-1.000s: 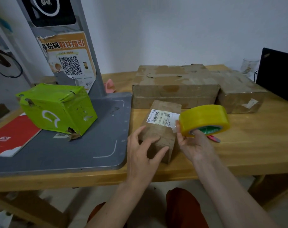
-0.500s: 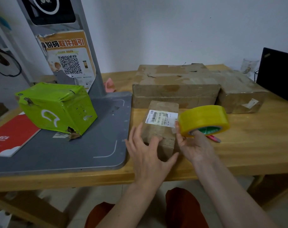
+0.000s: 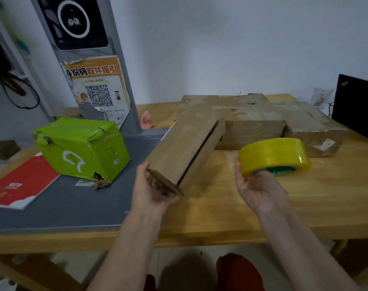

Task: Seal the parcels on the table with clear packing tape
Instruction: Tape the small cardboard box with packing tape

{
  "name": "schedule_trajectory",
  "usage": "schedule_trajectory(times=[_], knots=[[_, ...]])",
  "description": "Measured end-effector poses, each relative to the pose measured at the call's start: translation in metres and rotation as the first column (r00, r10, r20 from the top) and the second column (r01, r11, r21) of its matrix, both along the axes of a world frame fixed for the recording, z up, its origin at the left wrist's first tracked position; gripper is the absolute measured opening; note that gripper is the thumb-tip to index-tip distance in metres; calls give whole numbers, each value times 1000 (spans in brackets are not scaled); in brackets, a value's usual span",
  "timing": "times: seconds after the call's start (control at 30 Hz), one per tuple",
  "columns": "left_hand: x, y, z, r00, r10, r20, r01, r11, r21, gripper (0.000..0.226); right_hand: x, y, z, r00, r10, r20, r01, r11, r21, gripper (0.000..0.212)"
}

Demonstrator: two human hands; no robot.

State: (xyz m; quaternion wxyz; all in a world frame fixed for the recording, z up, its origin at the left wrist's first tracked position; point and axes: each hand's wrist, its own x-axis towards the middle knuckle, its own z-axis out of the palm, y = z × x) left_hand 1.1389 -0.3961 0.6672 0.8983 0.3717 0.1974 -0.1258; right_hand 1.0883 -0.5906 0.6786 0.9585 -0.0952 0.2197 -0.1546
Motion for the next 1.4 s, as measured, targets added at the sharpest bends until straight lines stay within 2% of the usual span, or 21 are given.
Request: schedule_trajectory(times=[0.1, 0.27, 0.67, 0.77, 0.83, 0.93, 1.03, 1.23, 1.4], knots=[[3, 13, 5, 987, -105, -118, 78, 974, -214, 34, 5, 2, -3, 999, 41, 25, -41, 999, 5, 33], [3, 17, -3, 977, -157, -141, 114, 954, -277, 44, 8, 9, -4, 998, 64, 13, -64, 998, -31, 37], [3, 19, -14, 986, -164, 44, 169, 963, -211, 35, 6, 17, -1, 987, 149, 61, -149, 989, 5, 36], [0, 15, -15, 976, -157, 149, 176, 977, -120, 32, 2, 20, 4, 976, 199, 84, -198, 980, -22, 23], [1, 13, -16, 969, -145, 199, 163, 984, -77, 37, 0, 23, 8, 973, 213, 89, -211, 977, -24, 17], [1, 12, -18, 964, -153, 218, 178, 979, -101, 49, -2, 27, 10, 967, 235, 98, -234, 972, -25, 18], [0, 11, -19, 968, -165, 188, 195, 969, -152, 48, -3, 30, 9, 960, 258, 110, -255, 966, -45, 36], [-5, 2, -17, 977, -211, -37, 197, 952, -235, 47, -1, 29, 7, 959, 268, 97, -260, 962, -84, 38], [-9, -6, -18, 967, -254, -27, 242, 943, -229, 50, -1, 24, 5, 965, 253, 71, -246, 964, -98, 18]])
